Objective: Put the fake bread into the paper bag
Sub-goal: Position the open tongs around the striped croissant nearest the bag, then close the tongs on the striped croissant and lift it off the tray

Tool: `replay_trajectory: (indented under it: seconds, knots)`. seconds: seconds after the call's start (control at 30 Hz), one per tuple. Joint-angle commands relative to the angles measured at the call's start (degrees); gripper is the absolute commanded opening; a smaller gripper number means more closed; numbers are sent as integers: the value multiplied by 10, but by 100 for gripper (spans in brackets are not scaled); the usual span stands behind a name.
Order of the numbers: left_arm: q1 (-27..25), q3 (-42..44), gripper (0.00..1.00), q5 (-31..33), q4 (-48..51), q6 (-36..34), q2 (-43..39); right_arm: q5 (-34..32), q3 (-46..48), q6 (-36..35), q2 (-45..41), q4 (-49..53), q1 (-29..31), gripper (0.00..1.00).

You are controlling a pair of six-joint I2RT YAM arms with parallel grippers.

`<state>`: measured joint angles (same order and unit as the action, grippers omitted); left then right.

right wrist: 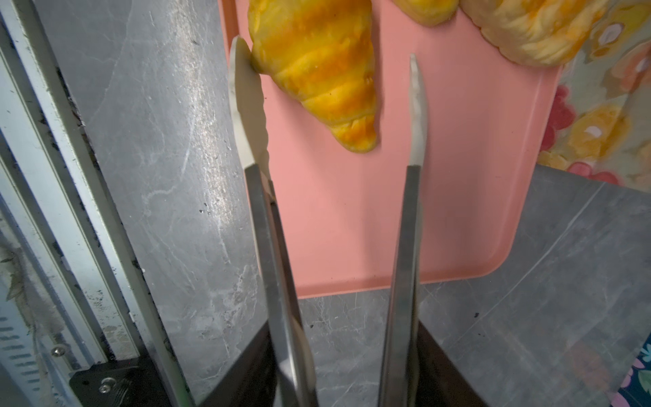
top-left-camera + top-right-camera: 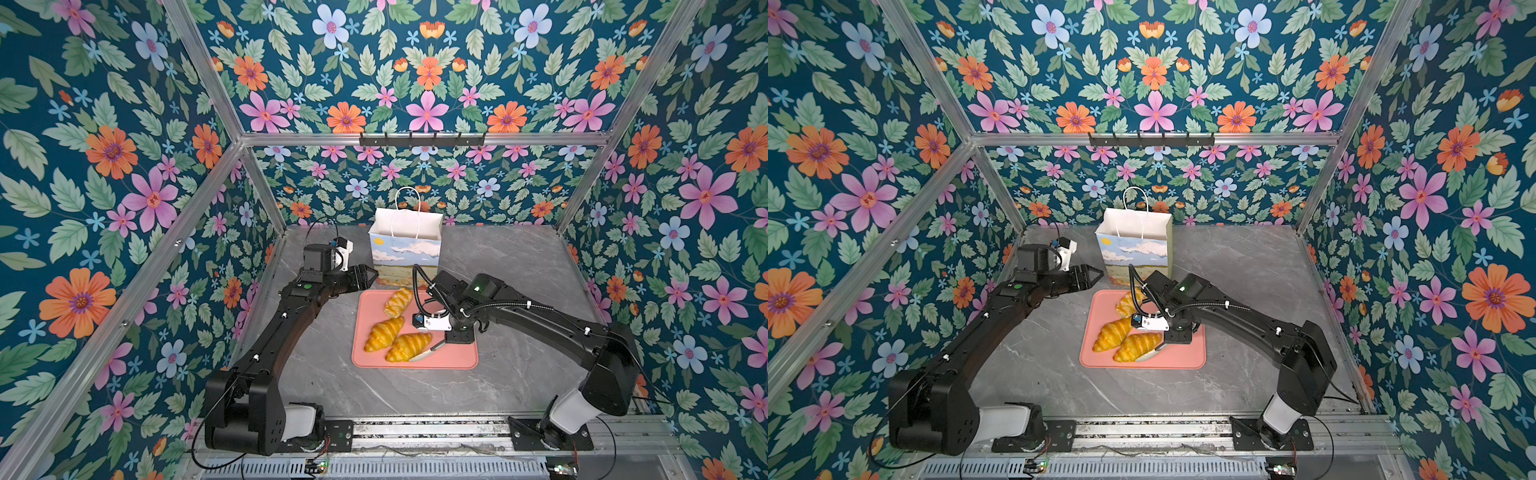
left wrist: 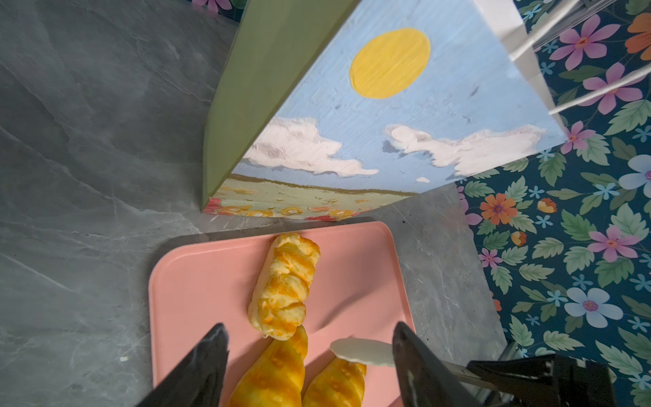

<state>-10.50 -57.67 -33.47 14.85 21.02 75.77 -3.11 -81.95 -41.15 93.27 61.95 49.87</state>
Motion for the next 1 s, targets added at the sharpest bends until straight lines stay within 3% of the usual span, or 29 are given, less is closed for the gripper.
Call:
replay_trajectory:
  seconds: [0.0, 0.53, 0.97]
  knots:
    - [0, 0, 75, -7, -8, -4, -4, 7, -10, -18, 9, 1, 2, 55]
    - [0, 3, 75, -9, -8, -4, -6, 9, -24, -20, 53, -2, 18, 53]
    - [0, 3, 75, -13, -8, -2, -8, -1, -31, -7, 37, 27, 18, 40]
